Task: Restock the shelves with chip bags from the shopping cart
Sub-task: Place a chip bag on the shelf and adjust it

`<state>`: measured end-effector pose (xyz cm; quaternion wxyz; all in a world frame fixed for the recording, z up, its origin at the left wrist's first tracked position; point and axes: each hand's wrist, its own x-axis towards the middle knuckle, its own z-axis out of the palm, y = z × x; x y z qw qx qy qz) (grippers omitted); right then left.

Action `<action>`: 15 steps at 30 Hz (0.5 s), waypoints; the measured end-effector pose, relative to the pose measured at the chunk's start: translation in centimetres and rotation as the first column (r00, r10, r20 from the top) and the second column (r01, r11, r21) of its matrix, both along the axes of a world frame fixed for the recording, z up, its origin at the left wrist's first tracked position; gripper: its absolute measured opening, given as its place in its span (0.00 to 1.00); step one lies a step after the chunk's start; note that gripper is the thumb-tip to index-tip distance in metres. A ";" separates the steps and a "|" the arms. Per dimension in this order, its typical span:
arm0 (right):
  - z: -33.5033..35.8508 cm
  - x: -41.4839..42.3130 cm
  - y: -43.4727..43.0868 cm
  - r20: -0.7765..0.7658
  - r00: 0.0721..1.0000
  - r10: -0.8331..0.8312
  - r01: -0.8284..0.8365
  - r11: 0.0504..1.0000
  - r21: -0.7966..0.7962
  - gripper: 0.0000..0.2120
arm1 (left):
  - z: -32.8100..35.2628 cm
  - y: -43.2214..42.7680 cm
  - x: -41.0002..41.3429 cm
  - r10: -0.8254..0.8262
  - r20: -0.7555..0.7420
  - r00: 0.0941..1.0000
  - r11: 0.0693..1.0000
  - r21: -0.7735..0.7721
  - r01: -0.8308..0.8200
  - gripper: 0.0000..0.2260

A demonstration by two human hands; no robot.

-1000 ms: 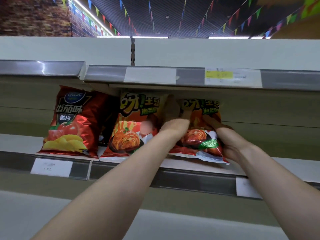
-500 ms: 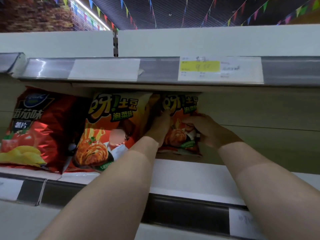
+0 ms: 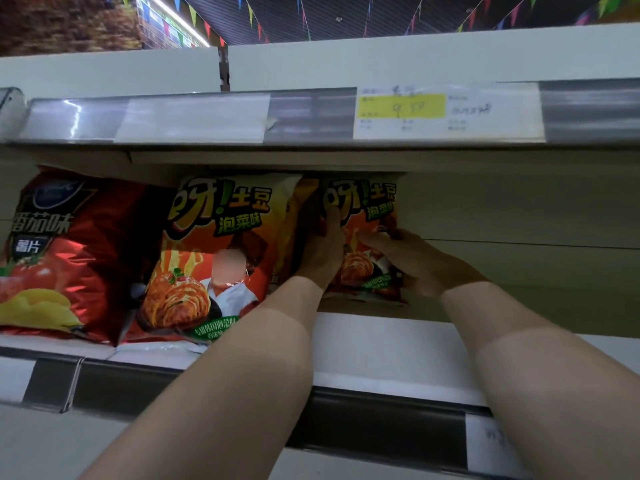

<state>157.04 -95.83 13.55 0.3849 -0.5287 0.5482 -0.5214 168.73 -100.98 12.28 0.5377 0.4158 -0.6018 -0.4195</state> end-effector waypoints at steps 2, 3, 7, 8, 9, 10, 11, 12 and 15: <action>0.0 0.0 0.0 -0.120 0.990 -0.074 0.070 0.997 -0.037 0.19 | -0.1 -0.1 -0.1 0.017 -0.025 1.000 0.999 -0.039 -0.018 0.27; 0.0 -0.1 -0.1 -0.166 0.978 -0.126 0.116 0.991 -0.067 0.30 | -0.2 -0.2 -0.2 0.030 -0.039 0.999 0.997 -0.067 -0.032 0.27; 0.4 0.4 0.6 -0.347 0.858 -0.379 0.279 0.911 -0.304 0.48 | -0.3 -0.4 -0.4 0.118 -0.029 0.993 0.967 -0.223 -0.122 0.27; 0.5 0.6 0.8 -0.426 0.772 -0.471 0.296 0.860 -0.416 0.46 | -0.3 -0.4 -0.5 0.146 -0.013 0.989 0.955 -0.261 -0.144 0.26; 0.6 0.8 1.0 -0.481 0.670 -0.565 0.289 0.796 -0.532 0.43 | -0.2 -0.2 -0.7 0.177 0.007 0.984 0.940 -0.298 -0.167 0.26; 0.7 1.0 0.9 -0.514 0.580 -0.632 0.257 0.741 -0.620 0.38 | 0.0 -0.1 -0.8 0.217 0.025 0.976 0.919 -0.341 -0.196 0.26; 0.7 1.3 0.9 -0.536 0.518 -0.666 0.210 0.707 -0.676 0.32 | 0.1 0.1 -0.8 0.269 0.058 0.961 0.893 -0.388 -0.227 0.26; 0.6 1.6 0.7 -0.556 0.489 -0.673 0.164 0.696 -0.699 0.27 | 0.2 0.4 -0.7 0.329 0.100 0.939 0.863 -0.435 -0.257 0.25; 0.1 2.4 0.2 -0.575 0.492 -0.654 0.061 0.684 -0.726 0.27 | 0.7 1.6 0.1 0.507 0.213 0.835 0.772 -0.543 -0.331 0.20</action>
